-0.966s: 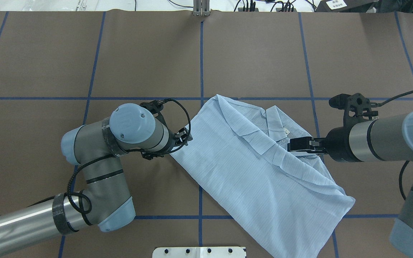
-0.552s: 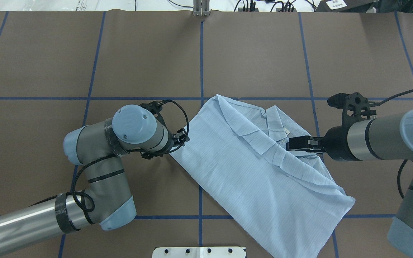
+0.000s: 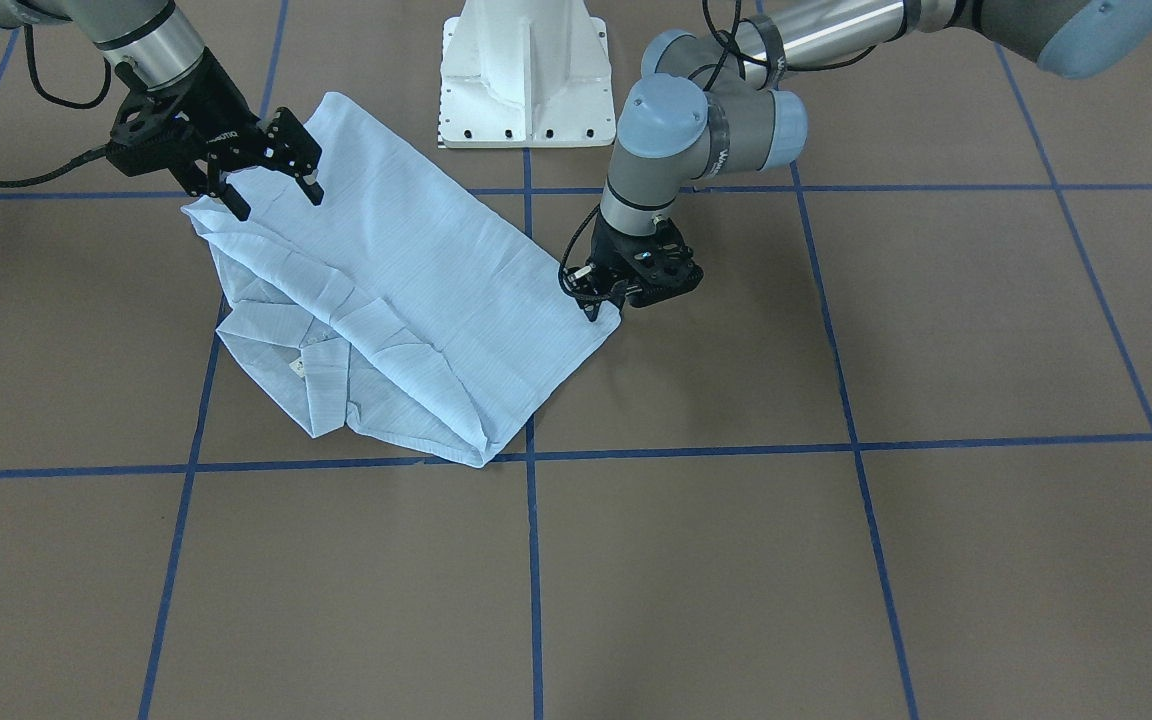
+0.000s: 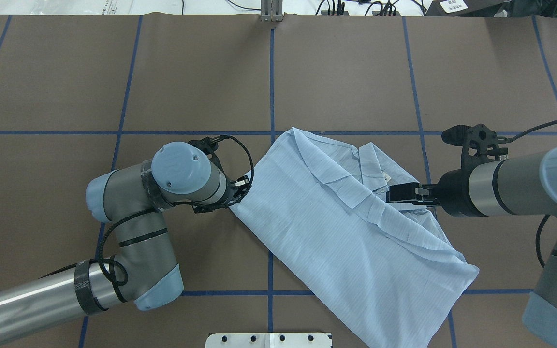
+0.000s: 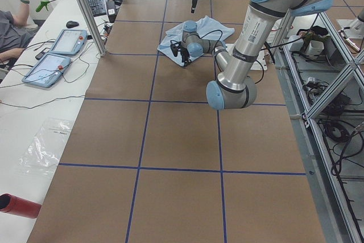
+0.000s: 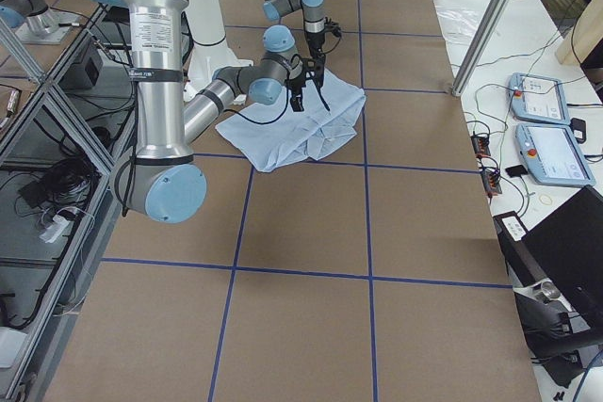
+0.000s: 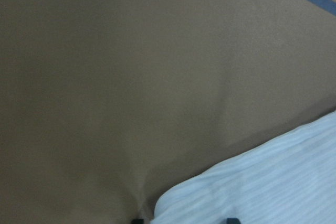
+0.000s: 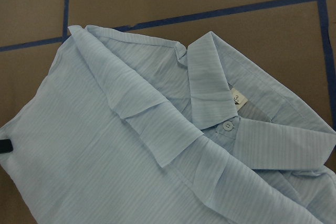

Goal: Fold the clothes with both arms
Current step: 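Bring the left gripper to the shirt's near corner while the right gripper holds, then pull the shirt with the left gripper to straighten it on the table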

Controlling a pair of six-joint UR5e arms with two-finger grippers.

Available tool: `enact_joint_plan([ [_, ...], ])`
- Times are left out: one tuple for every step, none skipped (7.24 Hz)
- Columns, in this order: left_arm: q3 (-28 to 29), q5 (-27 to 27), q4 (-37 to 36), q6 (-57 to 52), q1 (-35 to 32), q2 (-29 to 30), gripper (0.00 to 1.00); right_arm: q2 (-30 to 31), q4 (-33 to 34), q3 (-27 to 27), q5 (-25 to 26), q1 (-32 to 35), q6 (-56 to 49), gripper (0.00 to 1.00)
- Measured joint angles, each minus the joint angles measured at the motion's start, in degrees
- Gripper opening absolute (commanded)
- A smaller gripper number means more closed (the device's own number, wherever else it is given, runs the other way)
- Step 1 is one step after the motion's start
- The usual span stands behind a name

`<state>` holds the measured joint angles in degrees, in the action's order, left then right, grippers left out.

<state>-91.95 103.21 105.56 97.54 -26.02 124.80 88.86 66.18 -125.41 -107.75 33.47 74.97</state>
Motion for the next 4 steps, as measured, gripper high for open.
enact_joint_plan([
  [-0.28,0.15,0.00,-0.08,-0.01,0.02,0.00,0.01,0.00,0.00,0.00,0.01,0.00,1.00],
  [-0.75,0.32,-0.09,-0.18,-0.08,0.06,0.00,0.05,0.00,-0.01,0.00,0.05,0.00,1.00],
  [-1.28,0.39,-0.35,-0.24,-0.16,0.06,0.00,0.10,0.00,-0.01,-0.02,0.08,0.00,1.00],
  [-1.38,0.34,-0.63,-0.44,-0.93,0.01,0.00,0.14,0.00,-0.01,-0.06,0.09,0.00,1.00],
])
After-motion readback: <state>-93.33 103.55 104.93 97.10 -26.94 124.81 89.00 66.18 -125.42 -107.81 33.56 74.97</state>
